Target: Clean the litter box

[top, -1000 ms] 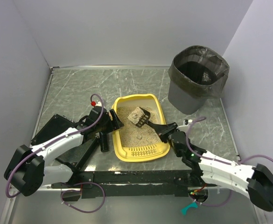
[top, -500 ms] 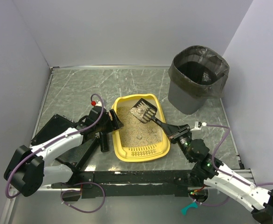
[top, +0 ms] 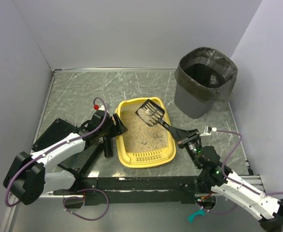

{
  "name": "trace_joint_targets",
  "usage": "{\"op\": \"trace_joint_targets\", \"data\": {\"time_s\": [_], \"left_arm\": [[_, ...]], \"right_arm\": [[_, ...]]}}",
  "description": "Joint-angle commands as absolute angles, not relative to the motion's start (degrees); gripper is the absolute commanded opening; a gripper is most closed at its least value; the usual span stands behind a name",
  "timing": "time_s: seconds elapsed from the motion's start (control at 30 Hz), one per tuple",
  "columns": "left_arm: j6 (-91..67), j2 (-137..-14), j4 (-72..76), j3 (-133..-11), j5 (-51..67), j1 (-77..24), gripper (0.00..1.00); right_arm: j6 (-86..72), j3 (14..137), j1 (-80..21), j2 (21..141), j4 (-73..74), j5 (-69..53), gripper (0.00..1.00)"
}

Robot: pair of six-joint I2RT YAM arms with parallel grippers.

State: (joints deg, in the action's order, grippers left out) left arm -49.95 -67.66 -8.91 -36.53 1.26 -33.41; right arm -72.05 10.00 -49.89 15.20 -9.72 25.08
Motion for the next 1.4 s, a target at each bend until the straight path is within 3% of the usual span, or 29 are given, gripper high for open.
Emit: {"op": "trace_joint_targets", "data": {"time_s": [0.0,0.1,0.2,0.27,0.3,0.33,0.43,0.53,0.63,0.73,0.83,0.9,0.97,1.03,1.13,1.27,1.37], "left_arm": [[-48.78,-65.74,-1.51,-38.42,2.37,-33.05,0.71],[-49.39,-66.18,-0.35,-38.05,3.77,-33.05,0.71],[-48.34,-66.71,-1.41,-38.85,4.13,-33.05,0.71],[-48.69,-66.88,-0.88,-38.50,3.43,-33.05,0.71],[-48.87,-67.23,-0.62,-38.58,3.60,-32.96,0.71],[-48.87,-67.41,-0.96,-38.85,4.04,-32.96,0.71],[-48.08,-67.50,-2.20,-39.46,4.40,-33.05,0.71],[-48.60,-67.41,-1.41,-38.76,3.60,-33.05,0.71],[-47.81,-67.59,-1.32,-38.59,5.45,-33.05,0.71],[-47.81,-67.94,-2.02,-38.67,4.83,-32.96,0.71],[-47.72,-67.41,-1.85,-38.50,5.19,-33.05,0.71],[-47.90,-66.97,-1.84,-38.23,4.49,-32.96,0.71],[-47.64,-66.97,-2.81,-39.02,4.31,-33.05,0.71],[-47.02,-66.89,-2.90,-39.02,4.48,-33.05,0.71],[-47.20,-66.88,-1.94,-38.67,4.92,-33.05,0.71],[-47.72,-67.93,-0.70,-38.41,5.98,-32.96,0.71],[-46.85,-68.47,-2.54,-39.90,5.89,-33.05,0.71]], "right_arm": [[-71.01,13.10,-49.75,13.28,-7.38,24.60,0.00],[-69.88,11.77,-49.75,12.13,-9.51,25.49,0.00],[-73.71,15.12,-49.75,8.10,6.07,27.84,0.00],[-75.94,9.02,-49.75,7.03,-0.22,27.78,0.00],[-76.55,7.05,-49.75,7.55,-11.23,26.56,0.00],[-77.51,6.51,-49.66,8.25,-11.08,25.59,0.00],[-79.61,13.60,-49.57,9.75,6.77,27.85,0.00],[-72.27,13.71,-49.75,11.77,-2.42,24.01,0.00],[-75.12,19.41,-49.57,12.74,11.21,28.01,0.00],[-74.80,15.39,-49.66,13.01,2.31,25.33,0.00],[-79.69,14.33,-49.75,12.04,2.47,28.29,0.00],[-80.25,10.47,-49.75,13.26,-9.45,28.22,0.00],[-77.01,13.94,-49.75,14.15,-7.50,28.03,0.00],[-77.96,17.48,-49.75,14.76,4.11,29.18,0.00],[-75.67,18.55,-49.66,12.85,6.14,29.79,0.00],[-79.96,12.56,-49.66,15.98,-8.26,24.71,0.00],[-78.75,20.90,-49.40,17.93,8.93,26.71,0.00]]}}
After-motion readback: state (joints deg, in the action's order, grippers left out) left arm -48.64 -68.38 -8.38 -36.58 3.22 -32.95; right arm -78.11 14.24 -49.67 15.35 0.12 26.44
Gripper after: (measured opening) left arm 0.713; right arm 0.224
